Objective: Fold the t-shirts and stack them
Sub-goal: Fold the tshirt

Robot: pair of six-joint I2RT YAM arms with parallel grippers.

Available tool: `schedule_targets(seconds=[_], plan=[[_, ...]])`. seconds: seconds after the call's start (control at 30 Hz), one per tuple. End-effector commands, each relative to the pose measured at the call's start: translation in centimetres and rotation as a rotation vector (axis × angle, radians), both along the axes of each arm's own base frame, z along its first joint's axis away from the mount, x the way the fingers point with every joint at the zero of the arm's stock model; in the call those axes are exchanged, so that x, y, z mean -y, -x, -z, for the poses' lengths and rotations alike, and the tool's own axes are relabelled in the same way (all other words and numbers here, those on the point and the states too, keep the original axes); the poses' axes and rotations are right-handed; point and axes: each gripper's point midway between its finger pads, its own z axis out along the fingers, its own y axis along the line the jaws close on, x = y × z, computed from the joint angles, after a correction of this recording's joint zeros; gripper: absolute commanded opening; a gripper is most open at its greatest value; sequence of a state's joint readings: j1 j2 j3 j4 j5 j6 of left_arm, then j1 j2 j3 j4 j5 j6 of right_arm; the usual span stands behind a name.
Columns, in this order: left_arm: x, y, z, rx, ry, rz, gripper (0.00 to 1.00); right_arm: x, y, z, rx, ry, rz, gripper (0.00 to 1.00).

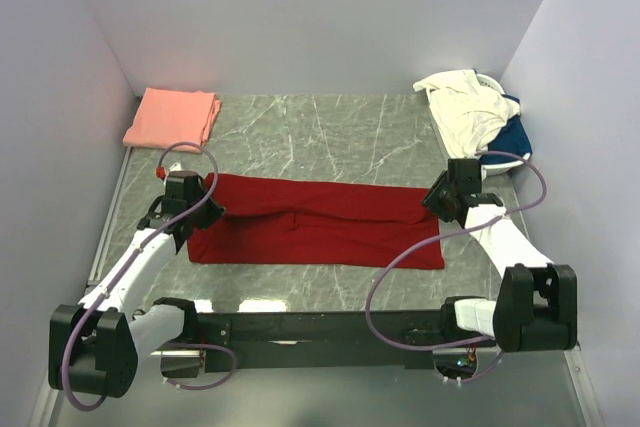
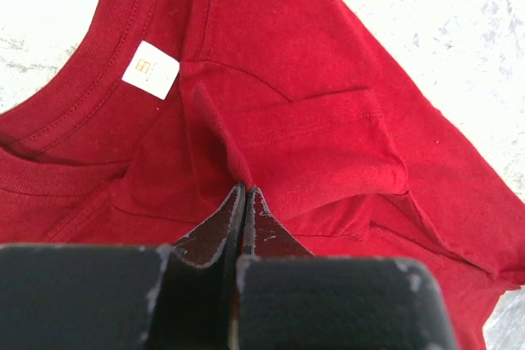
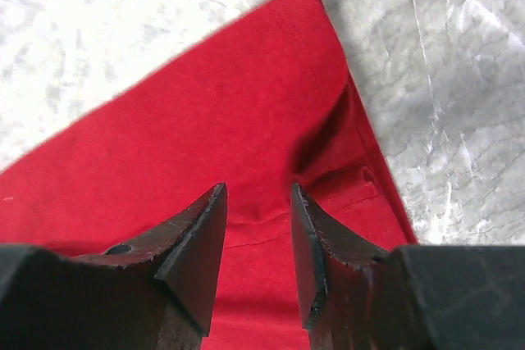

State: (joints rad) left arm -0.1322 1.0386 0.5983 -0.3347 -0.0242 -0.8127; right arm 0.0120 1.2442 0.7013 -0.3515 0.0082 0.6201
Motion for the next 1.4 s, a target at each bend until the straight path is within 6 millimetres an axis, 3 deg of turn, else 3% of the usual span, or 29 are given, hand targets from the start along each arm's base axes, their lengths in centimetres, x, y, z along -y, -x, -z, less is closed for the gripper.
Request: schedule_targets(seconds=[0.0, 0.33, 0.57, 0.73, 0.83, 0.97, 1.1, 1.2, 1.3, 1.33, 1.37], plan=[[0.3, -0.7, -1.5, 0.069, 0.034, -0.007, 0.03, 0.9, -0.5, -1.9, 0.077, -0.005, 0.03, 0.44], [0.5, 0.0, -0.2, 0.052, 0.059, -0.01, 0.04, -0.3, -2.0, -2.3, 0.102, -0.076, 0.02, 0.44], [0.8, 0.6, 0.4, 0.045, 0.088, -0.018, 0.05, -1.1, 0.0, 2.6, -0.006, -0.136, 0.016, 0.44], [1.3, 1.3, 1.5, 0.026, 0.123, -0.011, 0.11, -0.7, 1.6, 4.4, -0.043, -0.151, 0.029, 0.44], [1.7, 2.0, 2.5, 0.001, 0.148, -0.003, 0.18, -0.3, 1.8, 3.9, -0.027, -0.149, 0.035, 0.44], [1.6, 2.7, 2.6, -0.011, 0.158, -0.024, 0.35, -1.3, 0.4, 0.0, 0.081, -0.158, -0.035, 0.43], [0.9, 2.5, 0.1, 0.037, 0.138, -0.05, 0.46, -5.0, -1.3, -3.6, 0.154, -0.129, -0.185, 0.43], [0.4, 2.0, -2.0, 0.095, 0.125, -0.067, 0.5, -9.9, -3.1, -5.5, 0.194, -0.096, -0.34, 0.43], [0.6, 0.7, -3.3, 0.139, 0.139, -0.065, 0.47, -15.5, -5.6, -7.6, 0.259, -0.134, -0.501, 0.42], [1.2, 0.4, -2.7, 0.113, 0.153, -0.048, 0.45, -17.9, -5.7, -6.3, 0.225, -0.145, -0.571, 0.42], [1.5, 0.0, -2.6, 0.115, 0.165, -0.038, 0.43, -19.3, -6.1, -6.3, 0.225, -0.149, -0.609, 0.42]])
